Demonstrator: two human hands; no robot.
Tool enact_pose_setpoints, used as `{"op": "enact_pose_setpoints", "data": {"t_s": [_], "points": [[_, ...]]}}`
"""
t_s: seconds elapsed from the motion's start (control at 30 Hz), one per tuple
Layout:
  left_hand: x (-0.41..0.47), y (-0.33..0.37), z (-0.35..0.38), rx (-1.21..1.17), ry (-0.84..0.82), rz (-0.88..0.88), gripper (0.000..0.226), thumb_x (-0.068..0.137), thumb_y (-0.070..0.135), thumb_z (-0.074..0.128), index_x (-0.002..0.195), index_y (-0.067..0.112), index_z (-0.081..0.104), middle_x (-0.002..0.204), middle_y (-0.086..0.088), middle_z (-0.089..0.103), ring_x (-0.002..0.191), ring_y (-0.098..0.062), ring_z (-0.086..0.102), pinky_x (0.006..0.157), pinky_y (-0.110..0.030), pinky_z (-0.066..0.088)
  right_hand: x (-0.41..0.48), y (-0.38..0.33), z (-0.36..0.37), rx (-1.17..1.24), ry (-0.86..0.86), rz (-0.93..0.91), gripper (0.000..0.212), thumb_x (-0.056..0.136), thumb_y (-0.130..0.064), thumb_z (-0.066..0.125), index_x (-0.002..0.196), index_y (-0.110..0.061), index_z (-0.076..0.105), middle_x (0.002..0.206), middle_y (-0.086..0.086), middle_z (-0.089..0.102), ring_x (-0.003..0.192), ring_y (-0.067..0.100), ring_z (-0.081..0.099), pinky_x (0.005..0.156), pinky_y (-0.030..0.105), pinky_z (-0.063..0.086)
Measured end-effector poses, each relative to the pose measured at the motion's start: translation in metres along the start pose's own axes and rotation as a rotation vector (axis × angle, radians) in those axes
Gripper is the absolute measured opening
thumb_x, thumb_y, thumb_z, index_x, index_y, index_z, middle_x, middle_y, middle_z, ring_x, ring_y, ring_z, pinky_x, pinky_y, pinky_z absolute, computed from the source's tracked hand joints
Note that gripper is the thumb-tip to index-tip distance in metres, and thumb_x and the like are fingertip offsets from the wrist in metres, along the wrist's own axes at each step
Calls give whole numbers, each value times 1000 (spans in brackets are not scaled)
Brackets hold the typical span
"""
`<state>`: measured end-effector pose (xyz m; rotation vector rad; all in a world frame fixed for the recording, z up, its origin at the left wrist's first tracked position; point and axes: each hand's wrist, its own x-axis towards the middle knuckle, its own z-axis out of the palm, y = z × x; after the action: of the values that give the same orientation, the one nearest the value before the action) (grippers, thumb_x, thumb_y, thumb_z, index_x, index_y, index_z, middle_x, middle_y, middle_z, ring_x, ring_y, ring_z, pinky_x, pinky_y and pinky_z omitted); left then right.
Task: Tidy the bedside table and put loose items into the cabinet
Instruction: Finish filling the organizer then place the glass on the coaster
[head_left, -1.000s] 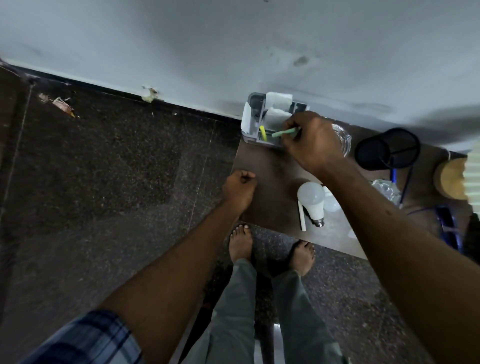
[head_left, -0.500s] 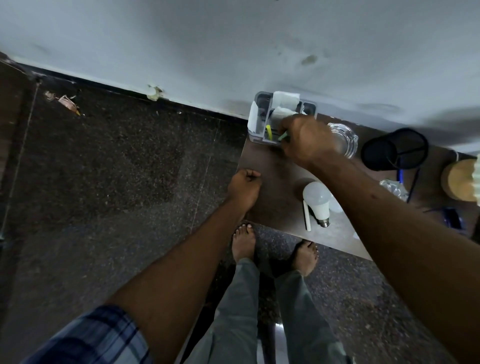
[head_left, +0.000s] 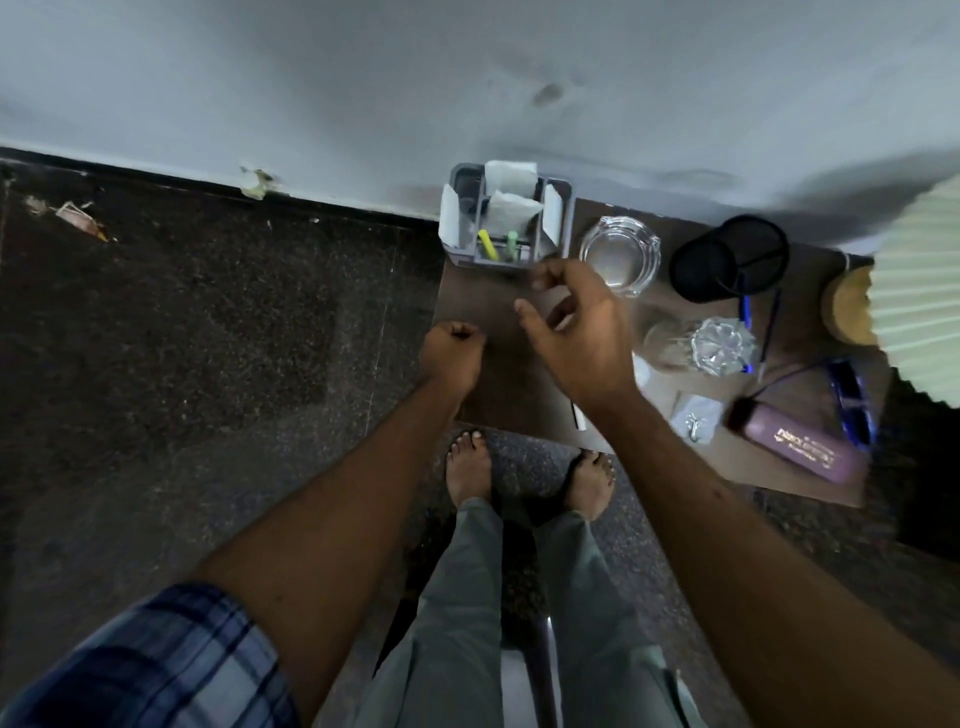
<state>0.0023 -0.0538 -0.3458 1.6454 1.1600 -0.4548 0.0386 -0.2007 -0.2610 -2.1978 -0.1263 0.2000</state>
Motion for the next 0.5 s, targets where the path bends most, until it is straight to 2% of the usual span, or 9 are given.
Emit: {"op": "enact_pose_setpoints", "data": {"t_s": [0.07, 0.13, 0.23, 0.4, 0.5], "points": [[-4, 0, 1, 22, 28, 36, 11, 89, 17, 68, 97, 10, 72, 102, -18, 75, 98, -36, 70, 89, -47, 58, -18, 6, 4, 51, 55, 59, 26, 84, -36, 74, 106, -37, 59, 100, -15, 63, 75, 4, 61, 67, 20, 50], [-11, -2, 3, 76, 45, 88, 8, 90, 17, 68, 96, 14, 70, 103, -13, 75, 99, -31, 70, 89, -39, 57, -37, 12, 8, 106, 126, 153, 23, 84, -38, 75, 100, -40, 59, 95, -16, 65, 78, 3, 62, 69, 25, 55], [-22, -6, 8, 138, 60, 125, 11, 90, 18, 68, 100, 15, 70, 106, -9, 75, 100, -26, 69, 90, -37, 55, -64, 24, 14, 106, 136, 253, 18, 86, -40, 74, 96, -30, 63, 93, -11, 68, 80, 8, 65, 70, 38, 58], [-46, -15, 22, 224, 8, 187, 20, 89, 19, 68, 108, 15, 73, 105, -4, 75, 98, -20, 69, 79, -23, 47, -105, 46, 14, -11, 178, 359, 20, 86, -42, 73, 92, -24, 68, 89, -10, 69, 76, 8, 66, 70, 36, 58], [-61, -24, 34, 248, -44, 236, 23, 88, 15, 69, 110, 13, 73, 104, -5, 75, 98, -21, 70, 85, -27, 52, -128, 62, 16, -79, 156, 496, 23, 85, -47, 72, 94, -26, 67, 90, -10, 71, 79, 13, 69, 73, 40, 58]]}}
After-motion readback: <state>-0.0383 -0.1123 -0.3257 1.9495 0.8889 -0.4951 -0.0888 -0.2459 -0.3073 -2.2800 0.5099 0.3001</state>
